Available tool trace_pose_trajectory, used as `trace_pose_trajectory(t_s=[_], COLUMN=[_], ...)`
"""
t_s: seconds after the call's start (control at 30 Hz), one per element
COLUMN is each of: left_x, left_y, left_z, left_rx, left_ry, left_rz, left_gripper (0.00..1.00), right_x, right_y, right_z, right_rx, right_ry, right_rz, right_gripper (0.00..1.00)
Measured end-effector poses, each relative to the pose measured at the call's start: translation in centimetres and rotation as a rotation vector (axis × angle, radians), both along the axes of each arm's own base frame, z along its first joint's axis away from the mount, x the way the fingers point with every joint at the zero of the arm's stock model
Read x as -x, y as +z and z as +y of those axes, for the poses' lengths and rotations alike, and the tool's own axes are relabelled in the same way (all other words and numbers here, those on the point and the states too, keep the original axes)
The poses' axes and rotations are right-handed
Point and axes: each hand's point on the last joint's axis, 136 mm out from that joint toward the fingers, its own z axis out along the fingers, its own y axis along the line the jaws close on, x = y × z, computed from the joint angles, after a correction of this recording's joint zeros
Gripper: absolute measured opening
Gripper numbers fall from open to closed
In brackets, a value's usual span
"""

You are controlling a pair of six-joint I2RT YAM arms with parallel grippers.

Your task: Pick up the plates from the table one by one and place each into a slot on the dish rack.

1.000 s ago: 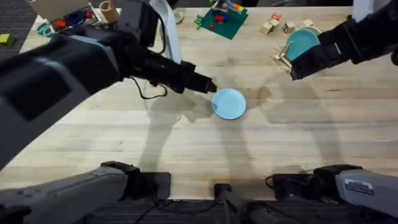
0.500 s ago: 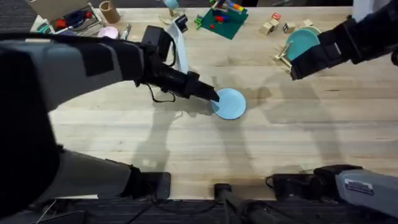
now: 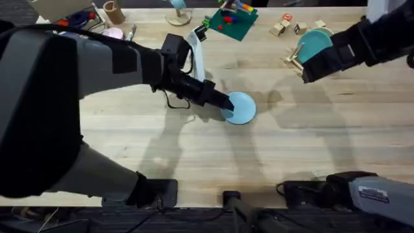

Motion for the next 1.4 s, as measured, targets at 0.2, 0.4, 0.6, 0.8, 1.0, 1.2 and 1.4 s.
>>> trace_pose_trajectory(t_s=[0.2, 0.4, 0.6, 0.8, 1.0, 1.2, 1.4], left_x=[0.0, -0.7, -1.1, -1.4, -1.7, -1.7, -1.8], left_y=[-1.4, -1.9, -1.7, -1.7, -1.9, -2.9, -3.1], left_z=[0.0, -0.2, -0.4, -0.4, -0.4, -0.2, -0.1], left_rx=[-0.009, -0.001, 0.005, 0.002, -0.008, -0.022, -0.015], left_ry=[0.000, 0.006, 0.018, 0.025, 0.032, 0.038, 0.041], left_rz=[0.032, 0.018, 0.008, 0.000, -0.010, 0.011, 0.023], left_gripper=[0.042, 0.042, 0.042, 0.042, 0.042, 0.044, 0.043], right_x=[0.0, 0.0, 0.0, 0.0, 0.0, 0.0, 0.0], right_y=[0.0, 0.0, 0.0, 0.0, 0.0, 0.0, 0.0], right_z=[0.0, 0.0, 0.0, 0.0, 0.0, 0.0, 0.0], right_rx=[0.000, 0.000, 0.000, 0.000, 0.000, 0.000, 0.000], right_ry=[0.000, 0.000, 0.000, 0.000, 0.000, 0.000, 0.000], right_rz=[0.000, 0.000, 0.000, 0.000, 0.000, 0.000, 0.000], right_gripper=[0.995, 0.995, 0.995, 0.993, 0.995, 0.996, 0.995])
